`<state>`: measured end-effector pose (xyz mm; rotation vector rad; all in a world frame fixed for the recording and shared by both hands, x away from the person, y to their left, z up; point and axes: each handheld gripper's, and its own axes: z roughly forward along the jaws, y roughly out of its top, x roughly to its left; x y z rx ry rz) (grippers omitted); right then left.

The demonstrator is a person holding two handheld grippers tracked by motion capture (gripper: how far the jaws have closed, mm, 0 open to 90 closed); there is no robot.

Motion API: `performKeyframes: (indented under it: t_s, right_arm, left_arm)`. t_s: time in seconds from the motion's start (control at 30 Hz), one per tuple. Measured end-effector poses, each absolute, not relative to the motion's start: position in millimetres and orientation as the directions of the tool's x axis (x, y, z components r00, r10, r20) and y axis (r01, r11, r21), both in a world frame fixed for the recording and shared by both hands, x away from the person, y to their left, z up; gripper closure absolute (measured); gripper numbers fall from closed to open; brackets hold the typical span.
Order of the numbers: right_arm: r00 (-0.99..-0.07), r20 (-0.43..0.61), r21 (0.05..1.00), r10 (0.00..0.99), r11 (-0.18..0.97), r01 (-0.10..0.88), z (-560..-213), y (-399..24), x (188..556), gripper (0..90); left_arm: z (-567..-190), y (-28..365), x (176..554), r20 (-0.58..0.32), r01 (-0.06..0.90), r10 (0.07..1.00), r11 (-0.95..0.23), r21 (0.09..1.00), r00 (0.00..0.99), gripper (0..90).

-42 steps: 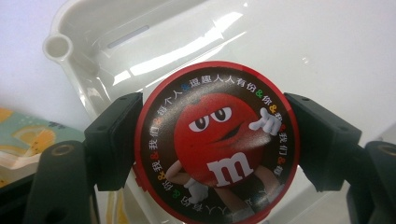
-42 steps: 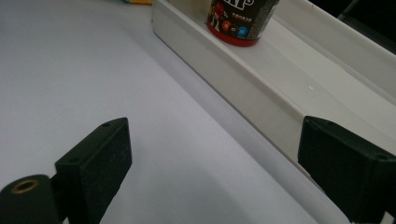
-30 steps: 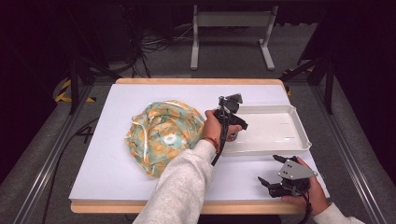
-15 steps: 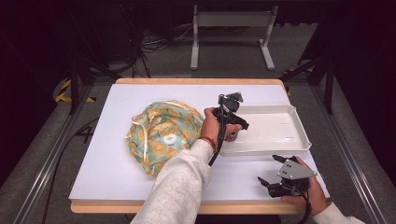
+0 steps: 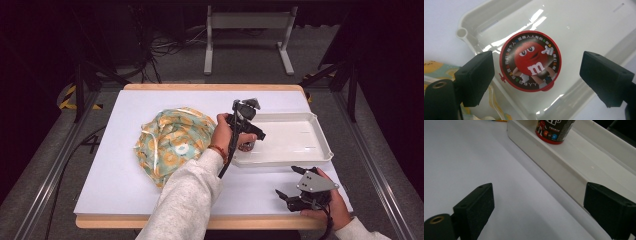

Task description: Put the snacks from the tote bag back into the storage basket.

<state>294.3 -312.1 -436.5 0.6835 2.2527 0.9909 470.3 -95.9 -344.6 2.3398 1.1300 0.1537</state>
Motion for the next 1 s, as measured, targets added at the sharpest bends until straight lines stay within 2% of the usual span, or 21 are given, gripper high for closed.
performKeyframes:
  t_s: [0.3,0.63,1.0]
  right_arm:
    - [-0.700,-0.298,0.776,0.648,0.592,0.218,-436.5,-312.5,294.4,10.4]
    - [-0.701,-0.299,0.775,0.648,0.593,0.218,-436.6,-311.9,294.4,10.4]
    - [-0.698,-0.299,0.776,0.650,0.591,0.218,-436.3,-311.7,294.3,10.4]
  left_arm:
    - [-337.7,-81.6,466.8,-0.135,0.686,0.743,-0.511,0.518,0.656,12.9]
    - [-330.3,-54.9,464.0,-0.068,0.629,0.708,-0.573,0.525,0.702,9.3]
    - [-332.3,-32.7,459.8,-0.049,0.594,0.689,-0.583,0.555,0.723,5.3]
